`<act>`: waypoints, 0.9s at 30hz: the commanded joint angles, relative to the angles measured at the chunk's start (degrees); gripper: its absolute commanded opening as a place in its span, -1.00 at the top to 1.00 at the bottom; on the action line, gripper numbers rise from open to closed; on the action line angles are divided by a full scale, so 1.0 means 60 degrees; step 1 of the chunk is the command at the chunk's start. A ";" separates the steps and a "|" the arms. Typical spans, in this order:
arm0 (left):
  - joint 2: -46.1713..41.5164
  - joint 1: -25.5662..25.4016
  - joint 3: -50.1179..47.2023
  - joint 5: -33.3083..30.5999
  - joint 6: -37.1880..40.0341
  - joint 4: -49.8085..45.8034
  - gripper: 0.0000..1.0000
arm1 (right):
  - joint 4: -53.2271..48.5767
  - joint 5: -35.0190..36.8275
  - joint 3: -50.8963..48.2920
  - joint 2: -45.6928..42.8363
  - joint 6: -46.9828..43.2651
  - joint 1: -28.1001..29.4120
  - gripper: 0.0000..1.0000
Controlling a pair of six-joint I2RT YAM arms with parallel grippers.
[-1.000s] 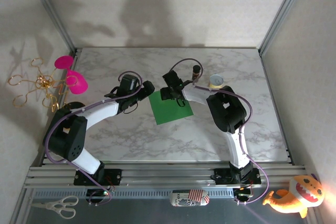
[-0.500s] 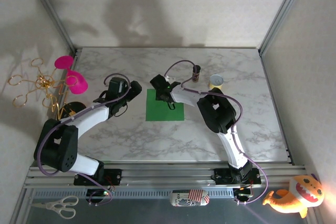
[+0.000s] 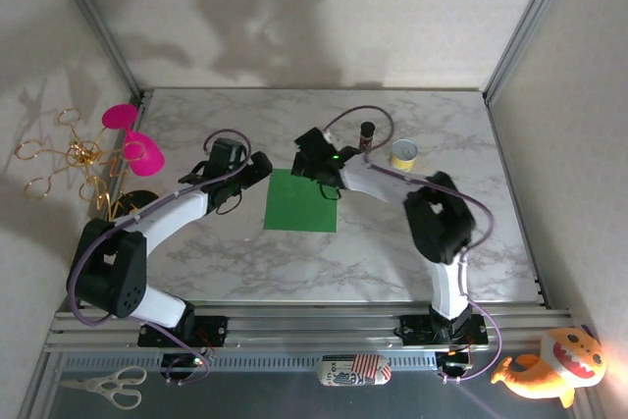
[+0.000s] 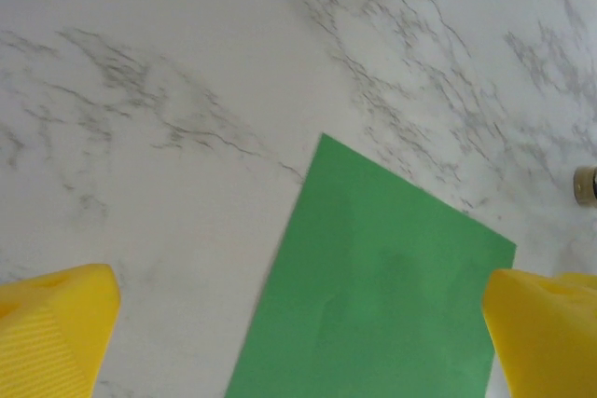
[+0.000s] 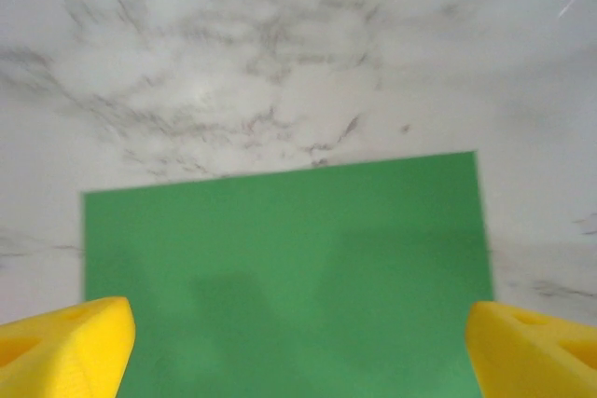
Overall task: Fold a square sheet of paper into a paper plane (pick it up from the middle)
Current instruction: Move the square sheet of paper to the center of the table, then first fold the square sheet of paper in half at the center of the table.
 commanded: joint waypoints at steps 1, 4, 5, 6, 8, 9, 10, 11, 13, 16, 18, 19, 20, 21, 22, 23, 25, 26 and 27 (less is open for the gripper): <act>0.0752 -0.0571 0.0903 -0.0116 0.0766 -0.1319 -0.99 | 0.1406 -0.0434 -0.1548 -0.1209 -0.0465 -0.0860 -0.94; 0.1649 -0.1154 0.1714 -0.0235 0.1086 -0.1999 -0.99 | 0.2021 -0.0514 -0.2673 -0.1920 -0.1129 -0.1417 -0.97; 0.2002 -0.1361 0.2065 -0.0313 0.1204 -0.2305 -0.99 | 0.2188 -0.0590 -0.2954 -0.2101 -0.1326 -0.1601 -0.98; 0.2365 -0.1579 0.2421 -0.0461 0.1327 -0.2609 -0.99 | 0.2338 -0.0708 -0.3238 -0.2272 -0.1438 -0.1806 -0.98; 0.2987 -0.1978 0.3102 -0.0881 0.1533 -0.3206 -0.99 | 0.2667 -0.1028 -0.3716 -0.2552 -0.1586 -0.2173 -0.98; 0.3296 -0.2167 0.3445 -0.1081 0.1625 -0.3440 -0.98 | 0.2796 -0.1153 -0.3918 -0.2676 -0.1644 -0.2321 -0.98; 0.3546 -0.2303 0.3695 -0.1193 0.1671 -0.3643 -0.98 | 0.2872 -0.1232 -0.4046 -0.2772 -0.1669 -0.2436 -0.98; 0.3820 -0.2421 0.4012 -0.1306 0.1676 -0.3832 -0.96 | 0.2910 -0.1324 -0.4140 -0.2860 -0.1723 -0.2538 -0.97; 0.4337 -0.2593 0.4513 -0.1421 0.1652 -0.4172 -0.90 | 0.2898 -0.1414 -0.4216 -0.2942 -0.1768 -0.2704 -0.98; 0.5107 -0.2803 0.5329 -0.1534 0.1654 -0.4697 -0.87 | 0.2869 -0.1547 -0.4247 -0.2906 -0.1880 -0.2868 -0.97; 0.5572 -0.2959 0.5890 -0.1709 0.1686 -0.5057 -0.86 | 0.2854 -0.1696 -0.4262 -0.2850 -0.1919 -0.3000 -0.97; 0.5726 -0.3019 0.6084 -0.1771 0.1683 -0.5205 -0.85 | 0.2854 -0.1723 -0.4265 -0.2839 -0.1918 -0.3032 -0.97; 0.5889 -0.3064 0.6287 -0.1795 0.1705 -0.5330 -0.84 | 0.2854 -0.1753 -0.4280 -0.2828 -0.1919 -0.3065 -0.98; 0.6010 -0.3088 0.6415 -0.1770 0.1706 -0.5409 -0.83 | 0.2861 -0.1784 -0.4289 -0.2813 -0.1934 -0.3084 -0.97; 0.6095 -0.3103 0.6502 -0.1715 0.1705 -0.5443 -0.82 | 0.2866 -0.1778 -0.4291 -0.2813 -0.1934 -0.3107 -0.98; 0.6172 -0.3103 0.6529 -0.1600 0.1718 -0.5433 -0.79 | 0.2890 -0.1813 -0.4304 -0.2809 -0.1934 -0.3114 -0.97; 0.6268 -0.3103 0.6486 -0.1469 0.1749 -0.5327 -0.74 | 0.2905 -0.1865 -0.4306 -0.2795 -0.1941 -0.3138 -0.97; 0.6295 -0.3103 0.6447 -0.1453 0.1762 -0.5287 -0.72 | 0.2898 -0.1889 -0.4296 -0.2781 -0.1948 -0.3147 -0.97; 0.6329 -0.3103 0.6420 -0.1454 0.1778 -0.5253 -0.70 | 0.2883 -0.1928 -0.4279 -0.2778 -0.1948 -0.3152 -0.97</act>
